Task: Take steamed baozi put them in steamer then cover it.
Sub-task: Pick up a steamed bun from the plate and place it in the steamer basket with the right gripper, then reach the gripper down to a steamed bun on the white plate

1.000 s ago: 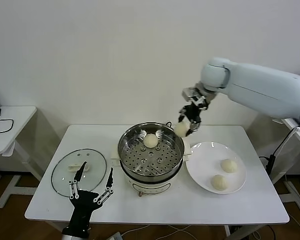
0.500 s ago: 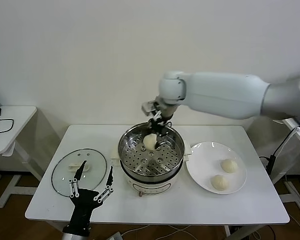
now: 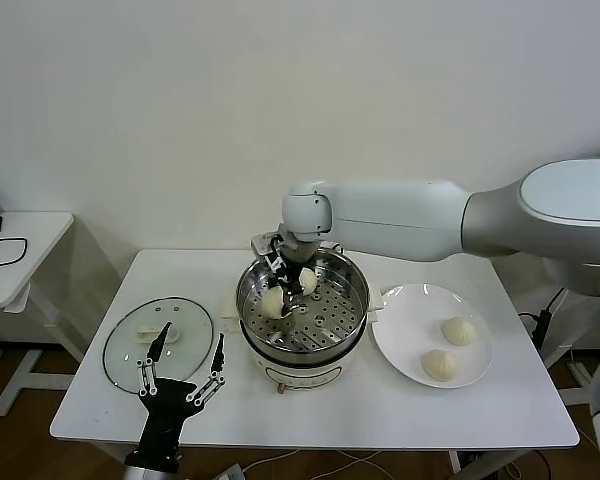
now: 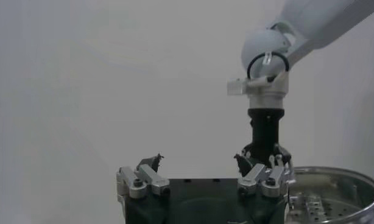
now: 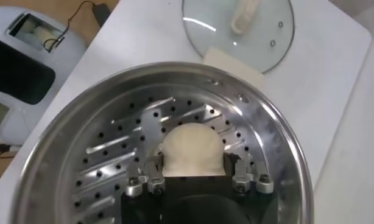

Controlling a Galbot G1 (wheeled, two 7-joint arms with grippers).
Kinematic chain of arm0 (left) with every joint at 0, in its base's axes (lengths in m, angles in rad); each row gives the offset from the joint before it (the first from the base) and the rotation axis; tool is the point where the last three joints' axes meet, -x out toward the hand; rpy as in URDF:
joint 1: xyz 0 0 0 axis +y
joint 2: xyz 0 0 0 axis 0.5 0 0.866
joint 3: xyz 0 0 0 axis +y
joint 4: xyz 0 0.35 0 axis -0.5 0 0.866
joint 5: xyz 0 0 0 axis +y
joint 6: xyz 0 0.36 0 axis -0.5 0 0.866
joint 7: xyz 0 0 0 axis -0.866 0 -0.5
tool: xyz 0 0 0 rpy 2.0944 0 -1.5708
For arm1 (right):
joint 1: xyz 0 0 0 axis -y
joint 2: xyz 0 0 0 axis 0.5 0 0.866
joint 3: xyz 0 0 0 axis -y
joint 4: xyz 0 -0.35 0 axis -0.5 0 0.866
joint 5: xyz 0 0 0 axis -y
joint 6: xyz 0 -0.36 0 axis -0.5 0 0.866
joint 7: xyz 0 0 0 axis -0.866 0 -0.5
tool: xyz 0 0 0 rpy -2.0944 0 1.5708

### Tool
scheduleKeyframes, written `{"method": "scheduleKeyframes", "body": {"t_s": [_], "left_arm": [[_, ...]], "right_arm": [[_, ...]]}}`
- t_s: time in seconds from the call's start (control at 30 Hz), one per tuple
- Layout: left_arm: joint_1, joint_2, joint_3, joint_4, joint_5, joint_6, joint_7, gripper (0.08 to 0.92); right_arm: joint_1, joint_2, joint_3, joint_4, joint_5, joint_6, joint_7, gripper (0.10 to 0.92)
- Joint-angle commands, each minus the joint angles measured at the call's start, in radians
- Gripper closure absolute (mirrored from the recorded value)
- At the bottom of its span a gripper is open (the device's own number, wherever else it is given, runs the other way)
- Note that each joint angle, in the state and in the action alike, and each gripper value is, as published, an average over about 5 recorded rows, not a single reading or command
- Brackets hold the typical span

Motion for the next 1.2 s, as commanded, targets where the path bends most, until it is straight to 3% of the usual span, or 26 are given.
{"method": "scheduleKeyframes", "body": {"t_s": [0.03, 0.37, 0.67, 0.93, 1.2], "left_arm": [[-0.002, 0.0, -0.001, 0.001, 0.0, 0.0, 0.0, 0.177], [-0.003, 0.0, -0.001, 0.0, 0.0, 0.004, 0.0, 0.177], [-0.001, 0.001, 0.004, -0.01, 0.002, 0.009, 0.001, 0.177], [0.002, 0.002, 0.006, -0.014, 0.008, 0.011, 0.001, 0.177], [0.009, -0.006, 0.009, -0.015, 0.017, 0.01, 0.0, 0.177]], "right_arm": [[-0.04, 0.03, -0.006, -0.023, -0.004, -0.011, 0.033, 0.351], [0.005, -0.048, 0.017, 0.059, -0.012, -0.014, 0.011, 0.215], [0.12, -0.424, 0.133, 0.237, -0.127, 0.05, -0.159, 0.203], [0.099, -0.715, 0.172, 0.163, -0.294, 0.208, -0.344, 0.203], [-0.141, -0.813, 0.207, 0.077, -0.438, 0.305, -0.342, 0.203]]}}
